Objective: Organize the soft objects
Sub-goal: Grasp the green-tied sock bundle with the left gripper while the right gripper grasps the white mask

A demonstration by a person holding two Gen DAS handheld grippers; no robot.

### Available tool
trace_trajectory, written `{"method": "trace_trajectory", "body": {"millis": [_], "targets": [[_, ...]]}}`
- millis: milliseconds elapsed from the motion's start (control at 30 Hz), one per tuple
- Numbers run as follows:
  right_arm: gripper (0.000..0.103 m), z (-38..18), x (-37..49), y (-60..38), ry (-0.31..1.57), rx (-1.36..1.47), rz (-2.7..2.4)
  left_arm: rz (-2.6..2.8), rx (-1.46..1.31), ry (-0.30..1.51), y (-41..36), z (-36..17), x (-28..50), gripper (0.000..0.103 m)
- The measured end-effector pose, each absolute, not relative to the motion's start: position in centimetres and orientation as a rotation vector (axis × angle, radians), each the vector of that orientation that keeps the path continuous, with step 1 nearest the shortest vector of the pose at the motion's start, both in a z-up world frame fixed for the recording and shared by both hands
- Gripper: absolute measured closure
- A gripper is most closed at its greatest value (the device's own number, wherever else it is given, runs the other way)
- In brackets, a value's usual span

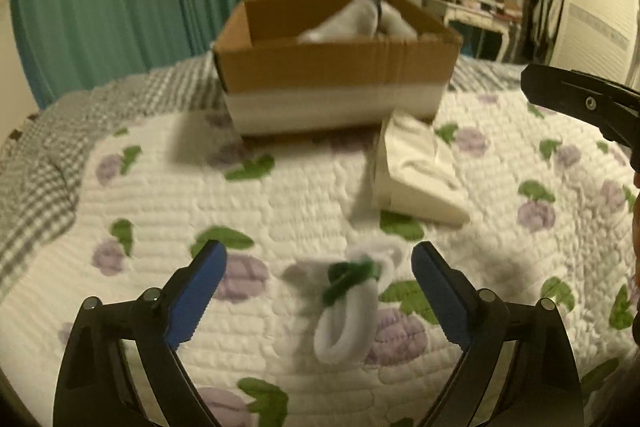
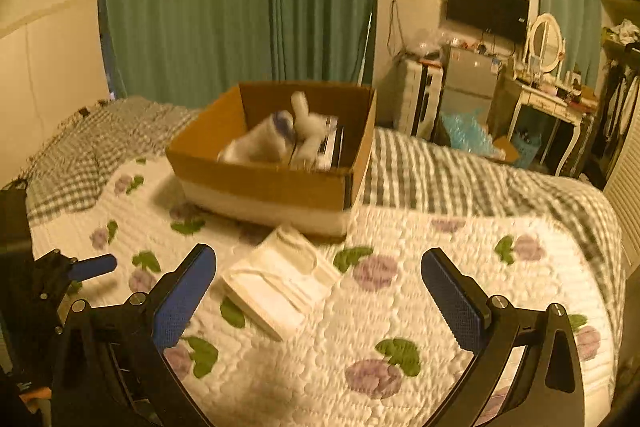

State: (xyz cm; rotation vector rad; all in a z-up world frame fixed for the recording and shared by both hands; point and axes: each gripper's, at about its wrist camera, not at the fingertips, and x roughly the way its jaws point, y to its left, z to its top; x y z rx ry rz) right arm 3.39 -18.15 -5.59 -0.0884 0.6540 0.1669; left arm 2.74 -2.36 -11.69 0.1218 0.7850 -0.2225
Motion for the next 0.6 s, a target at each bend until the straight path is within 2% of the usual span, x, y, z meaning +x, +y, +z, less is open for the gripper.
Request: {"method": "trace_trajectory", "body": {"millis": [33,67,300,367,433,500,600], "targets": [[0.0,-6.2,3.6,-18.0,0.669,-0.094,0.171,-0.227,0.122,0.795,-2.3,-12.1,2.9,0.022],[0.0,-6.7,3.8,-17.9,0.681,-0.099,0.175,-0.233,0.121,0.813,-2.3,-12.8,3.1,0.024],[0.0,-10.4,5.2,-16.8,0.784,-0.151,0.2,-0.269,0.095,0.917,-1.9,-16.0,4.3,0.025],[0.0,-11.3,5.5,-16.3,0.805,-0.177,0.207,-0.286,0.079,0.93,-1.7,-16.4,4.3,0.034],[0.0,-11.9,5.8,-15.9,0.82,-0.193,0.217,-0.299,0.064,0.943,-1.5,-16.8,4.3,0.055],[0.0,-12.7,6.3,-15.5,0.836,-0.211,0.219,-0.307,0.049,0.953,-1.3,-17.0,4.2,0.067],[0.0,-13.9,7.0,-14.9,0.855,-0.231,0.229,-0.29,0.031,0.952,-0.9,-17.0,4.2,0.071]]}}
